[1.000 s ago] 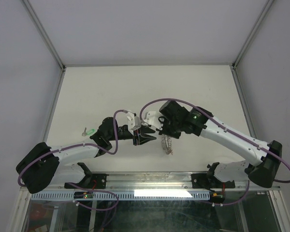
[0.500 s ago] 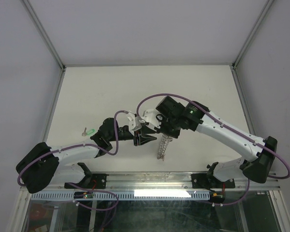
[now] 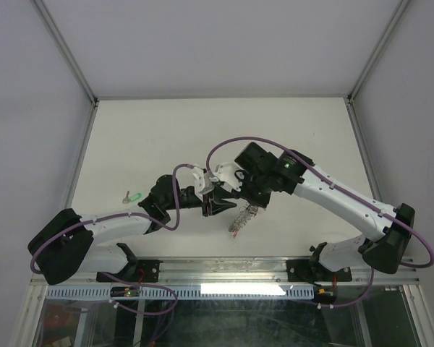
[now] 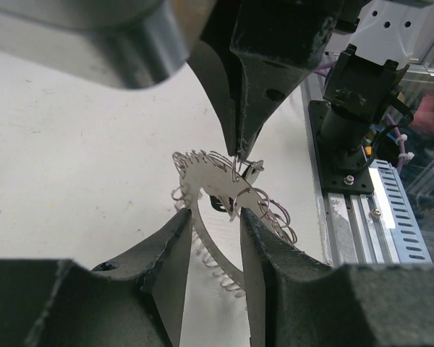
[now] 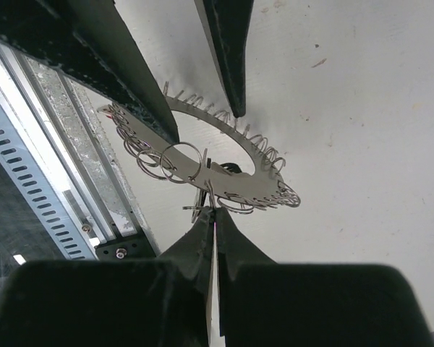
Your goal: Put the keys on the keyring
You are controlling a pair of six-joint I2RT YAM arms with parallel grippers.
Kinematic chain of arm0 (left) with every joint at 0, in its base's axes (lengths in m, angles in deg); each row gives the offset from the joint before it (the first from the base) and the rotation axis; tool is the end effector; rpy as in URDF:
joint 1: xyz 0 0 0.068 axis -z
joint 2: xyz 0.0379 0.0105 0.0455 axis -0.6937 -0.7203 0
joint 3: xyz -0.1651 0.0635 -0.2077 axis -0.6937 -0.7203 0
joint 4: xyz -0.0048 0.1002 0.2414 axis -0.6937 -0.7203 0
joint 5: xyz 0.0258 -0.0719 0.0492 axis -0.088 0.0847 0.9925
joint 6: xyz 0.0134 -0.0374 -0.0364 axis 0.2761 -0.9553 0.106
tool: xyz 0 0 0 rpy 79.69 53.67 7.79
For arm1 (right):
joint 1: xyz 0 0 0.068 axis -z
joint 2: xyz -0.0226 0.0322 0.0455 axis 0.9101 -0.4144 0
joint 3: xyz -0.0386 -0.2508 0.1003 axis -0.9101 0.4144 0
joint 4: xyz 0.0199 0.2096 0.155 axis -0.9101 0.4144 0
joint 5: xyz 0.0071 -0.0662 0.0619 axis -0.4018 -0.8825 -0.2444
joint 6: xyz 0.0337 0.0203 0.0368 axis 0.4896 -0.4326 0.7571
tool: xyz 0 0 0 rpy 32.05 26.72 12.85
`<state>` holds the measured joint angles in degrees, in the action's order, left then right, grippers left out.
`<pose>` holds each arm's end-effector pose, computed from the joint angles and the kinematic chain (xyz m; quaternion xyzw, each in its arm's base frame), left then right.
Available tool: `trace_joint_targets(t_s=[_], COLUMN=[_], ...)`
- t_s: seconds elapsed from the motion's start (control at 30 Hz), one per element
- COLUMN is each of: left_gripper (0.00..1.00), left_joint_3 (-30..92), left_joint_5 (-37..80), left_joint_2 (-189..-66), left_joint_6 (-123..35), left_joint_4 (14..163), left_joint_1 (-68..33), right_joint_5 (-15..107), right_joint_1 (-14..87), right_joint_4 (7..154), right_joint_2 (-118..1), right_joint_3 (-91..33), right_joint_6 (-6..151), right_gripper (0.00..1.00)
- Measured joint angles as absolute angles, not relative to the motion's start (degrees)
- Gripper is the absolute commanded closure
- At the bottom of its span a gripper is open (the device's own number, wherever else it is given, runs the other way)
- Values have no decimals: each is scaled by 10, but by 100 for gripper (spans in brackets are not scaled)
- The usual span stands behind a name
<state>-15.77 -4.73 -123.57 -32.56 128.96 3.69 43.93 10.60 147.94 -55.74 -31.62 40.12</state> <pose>0.1556 -0.2003 0.2225 0.4658 0.5543 -0.4626 0.5117 0.1419 0.2076 0.3305 -0.6386 0.7440 0.0924 0.1735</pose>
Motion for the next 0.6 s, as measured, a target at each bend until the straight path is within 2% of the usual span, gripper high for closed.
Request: trace_joint_targets(t_s=[0.6], left_gripper=[69], left_joint_3=[-183], left_joint_5=[-16], left_joint_2=[-1241], left_joint_6=[-331], left_joint_4=[1350], left_joint_1=[58], right_joint_5=[498], right_joint_1=[128], right_joint_4=[1427], right_joint_2=[-562], right_joint_3=[-288], right_joint_6=[417], right_gripper=[100])
